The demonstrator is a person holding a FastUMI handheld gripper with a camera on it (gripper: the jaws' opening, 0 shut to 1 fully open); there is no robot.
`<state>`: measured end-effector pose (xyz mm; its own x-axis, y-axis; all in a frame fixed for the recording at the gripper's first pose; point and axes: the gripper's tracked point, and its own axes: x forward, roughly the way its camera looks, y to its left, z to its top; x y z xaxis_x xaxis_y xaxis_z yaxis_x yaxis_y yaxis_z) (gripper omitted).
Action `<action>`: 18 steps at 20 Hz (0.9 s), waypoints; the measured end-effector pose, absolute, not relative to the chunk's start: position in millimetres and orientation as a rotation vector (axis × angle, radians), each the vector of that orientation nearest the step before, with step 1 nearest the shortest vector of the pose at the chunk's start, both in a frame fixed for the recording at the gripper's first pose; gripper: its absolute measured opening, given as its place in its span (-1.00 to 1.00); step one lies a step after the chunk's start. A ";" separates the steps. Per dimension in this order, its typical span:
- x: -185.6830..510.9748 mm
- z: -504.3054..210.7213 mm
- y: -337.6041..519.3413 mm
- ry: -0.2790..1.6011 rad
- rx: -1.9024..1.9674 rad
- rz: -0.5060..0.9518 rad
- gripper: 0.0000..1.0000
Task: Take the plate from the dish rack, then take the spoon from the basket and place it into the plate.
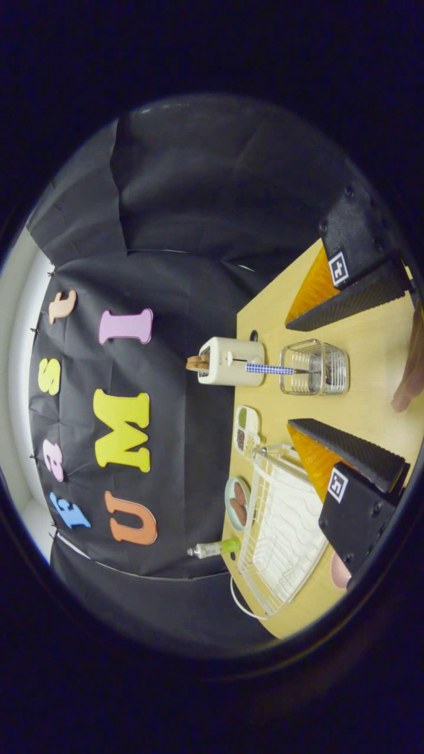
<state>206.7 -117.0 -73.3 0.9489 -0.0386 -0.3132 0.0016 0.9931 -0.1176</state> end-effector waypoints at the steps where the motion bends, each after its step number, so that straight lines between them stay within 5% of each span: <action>1: 216.8 -73.9 -118.3 0.338 -0.109 -0.001 0.93; 10: 318.2 -91.6 -111.4 0.476 -0.013 0.046 0.79; 15: 350.2 -106.5 -120.2 0.523 -0.067 0.017 0.02; 17: 348.9 -100.2 -114.8 0.511 -0.027 0.020 -0.61; 18: 346.0 -97.7 -115.3 0.499 -0.011 0.019 -0.65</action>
<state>346.0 -115.3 -97.7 0.8778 0.0150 -0.4788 -0.0206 0.9998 -0.0063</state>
